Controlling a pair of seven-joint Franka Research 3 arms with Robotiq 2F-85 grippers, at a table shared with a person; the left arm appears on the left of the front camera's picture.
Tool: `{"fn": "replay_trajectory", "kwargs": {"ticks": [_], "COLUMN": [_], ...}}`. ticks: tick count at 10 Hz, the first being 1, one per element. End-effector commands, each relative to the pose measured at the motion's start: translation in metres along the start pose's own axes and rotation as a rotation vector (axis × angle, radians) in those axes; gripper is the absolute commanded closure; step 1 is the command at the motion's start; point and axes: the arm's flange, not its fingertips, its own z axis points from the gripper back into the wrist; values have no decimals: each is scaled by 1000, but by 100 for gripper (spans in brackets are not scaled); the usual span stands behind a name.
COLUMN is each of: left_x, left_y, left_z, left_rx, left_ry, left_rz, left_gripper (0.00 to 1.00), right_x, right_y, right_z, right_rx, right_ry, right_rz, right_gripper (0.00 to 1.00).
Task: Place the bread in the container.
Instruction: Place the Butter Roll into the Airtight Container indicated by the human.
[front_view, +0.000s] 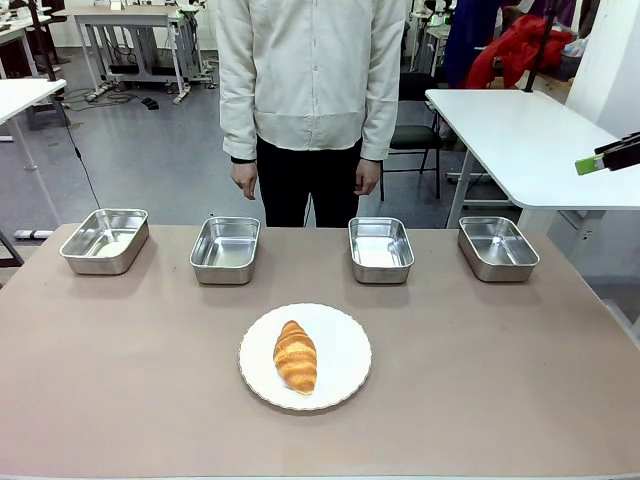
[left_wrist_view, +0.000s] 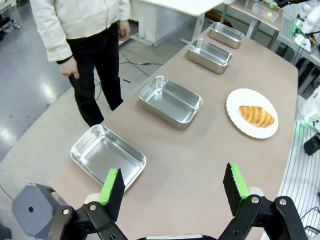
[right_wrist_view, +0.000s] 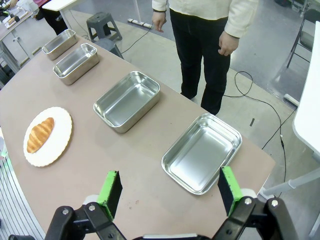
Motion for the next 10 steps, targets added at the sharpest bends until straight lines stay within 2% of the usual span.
{"fn": "replay_trajectory", "kwargs": {"ticks": [1, 10], "left_x": [-1, -1], "left_y": [-1, -1], "left_z": [2, 2], "left_rx": [-6, -6], "left_ry": [-7, -7], "left_rz": [-14, -14], "left_gripper": [0, 0], "right_x": [1, 1], "right_y": [0, 0], "right_z": [0, 0], "right_rx": [5, 5], "right_ry": [-12, -12], "right_rz": [1, 1], "right_gripper": [0, 0]}}
